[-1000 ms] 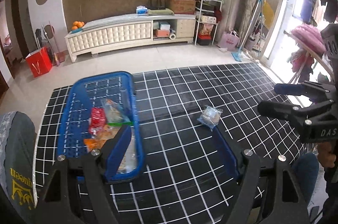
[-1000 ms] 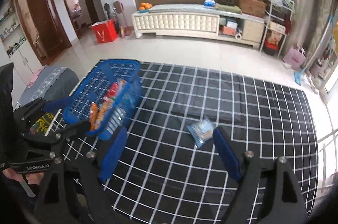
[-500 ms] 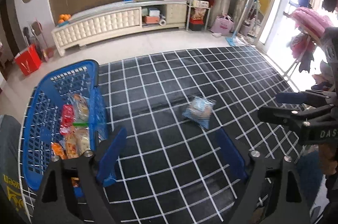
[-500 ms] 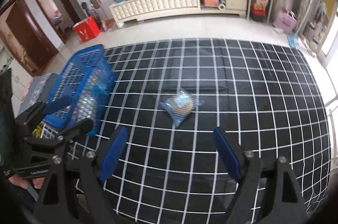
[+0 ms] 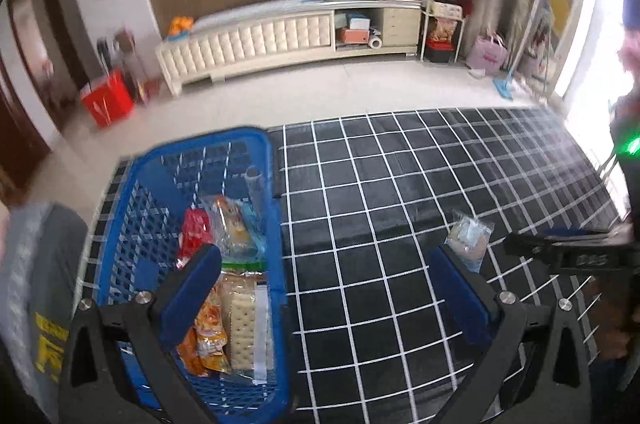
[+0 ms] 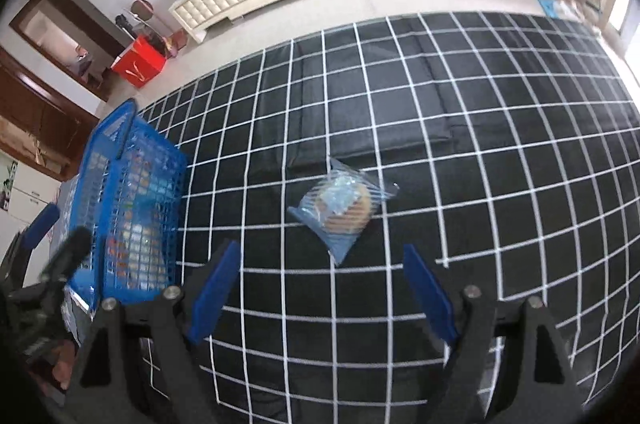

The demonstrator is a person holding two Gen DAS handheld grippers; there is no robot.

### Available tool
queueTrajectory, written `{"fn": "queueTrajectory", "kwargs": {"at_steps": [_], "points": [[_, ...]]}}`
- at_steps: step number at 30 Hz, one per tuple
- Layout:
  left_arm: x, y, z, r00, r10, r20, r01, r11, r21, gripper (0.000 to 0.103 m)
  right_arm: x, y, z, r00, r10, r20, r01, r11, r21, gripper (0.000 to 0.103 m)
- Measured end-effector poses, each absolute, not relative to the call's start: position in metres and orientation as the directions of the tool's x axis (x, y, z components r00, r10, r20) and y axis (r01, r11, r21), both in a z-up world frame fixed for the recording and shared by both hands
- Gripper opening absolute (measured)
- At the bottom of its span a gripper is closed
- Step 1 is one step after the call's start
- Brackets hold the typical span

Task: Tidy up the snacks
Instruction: 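Move the right gripper to the clear biscuit bag and grasp it, then carry the clear biscuit bag into the basket and open the right gripper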

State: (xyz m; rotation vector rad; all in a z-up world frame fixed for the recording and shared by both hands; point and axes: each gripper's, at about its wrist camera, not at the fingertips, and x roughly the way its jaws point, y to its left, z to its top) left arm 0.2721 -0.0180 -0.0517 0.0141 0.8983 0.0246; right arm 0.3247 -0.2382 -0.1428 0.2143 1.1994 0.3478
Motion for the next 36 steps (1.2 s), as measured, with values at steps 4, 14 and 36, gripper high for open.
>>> {"fn": "queueTrajectory", "kwargs": {"at_steps": [4,14,36], "points": [[0.282,0.027,-0.056,0.600,0.103,-0.794,-0.143,0.990,0.021,0.103,0.347,-0.233,-0.160,0.276,0.389,-0.879,-0.109,0.921,0.374,0.086],[0.297,0.096,-0.091,0.518,0.147,-0.843,-0.281,0.960,-0.005,0.103,0.376,-0.218,-0.201,0.218,0.325,-0.920,-0.032,0.945,0.326,0.086],[0.291,0.096,-0.097,0.523,0.080,-0.849,-0.216,0.976,-0.041,0.103,0.349,-0.202,-0.188,0.305,0.183,-0.935,-0.136,0.980,0.147,0.058]]}}
